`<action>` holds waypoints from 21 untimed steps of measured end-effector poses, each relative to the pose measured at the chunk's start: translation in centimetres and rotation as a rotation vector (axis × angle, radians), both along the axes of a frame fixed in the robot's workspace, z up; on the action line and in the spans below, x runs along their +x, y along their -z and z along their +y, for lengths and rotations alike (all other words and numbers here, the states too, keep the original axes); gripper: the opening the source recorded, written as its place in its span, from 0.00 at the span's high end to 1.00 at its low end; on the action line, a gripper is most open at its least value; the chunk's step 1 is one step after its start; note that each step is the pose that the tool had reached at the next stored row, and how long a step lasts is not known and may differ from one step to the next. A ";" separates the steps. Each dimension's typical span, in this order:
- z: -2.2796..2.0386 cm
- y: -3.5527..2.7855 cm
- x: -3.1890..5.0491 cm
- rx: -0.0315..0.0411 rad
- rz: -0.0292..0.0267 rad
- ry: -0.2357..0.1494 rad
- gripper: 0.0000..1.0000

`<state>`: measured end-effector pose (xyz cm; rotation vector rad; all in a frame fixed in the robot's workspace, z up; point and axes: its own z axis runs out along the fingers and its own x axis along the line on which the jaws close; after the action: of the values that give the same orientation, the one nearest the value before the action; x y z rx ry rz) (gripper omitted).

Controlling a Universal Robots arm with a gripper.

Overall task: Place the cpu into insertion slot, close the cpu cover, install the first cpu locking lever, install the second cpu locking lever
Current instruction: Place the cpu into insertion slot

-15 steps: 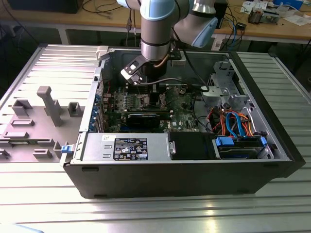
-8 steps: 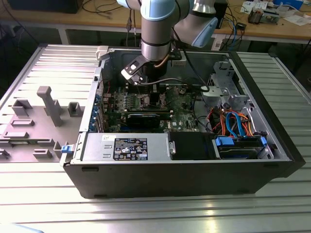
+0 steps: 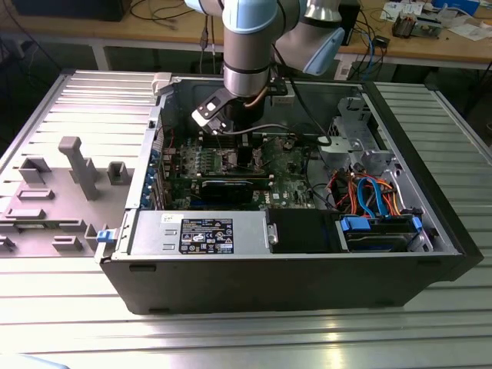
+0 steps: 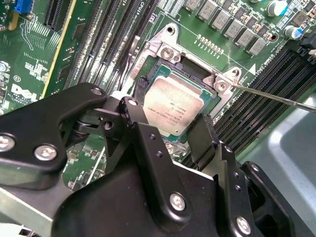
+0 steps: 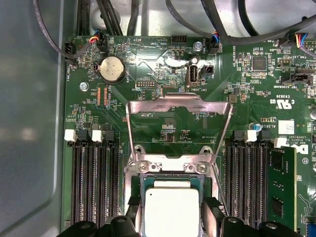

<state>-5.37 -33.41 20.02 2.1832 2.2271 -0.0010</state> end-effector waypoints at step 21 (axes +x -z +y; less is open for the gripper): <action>0.02 -1.91 0.00 0.0003 -0.0001 0.000 0.78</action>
<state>-5.37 -33.40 21.93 2.1833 2.2272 -0.0006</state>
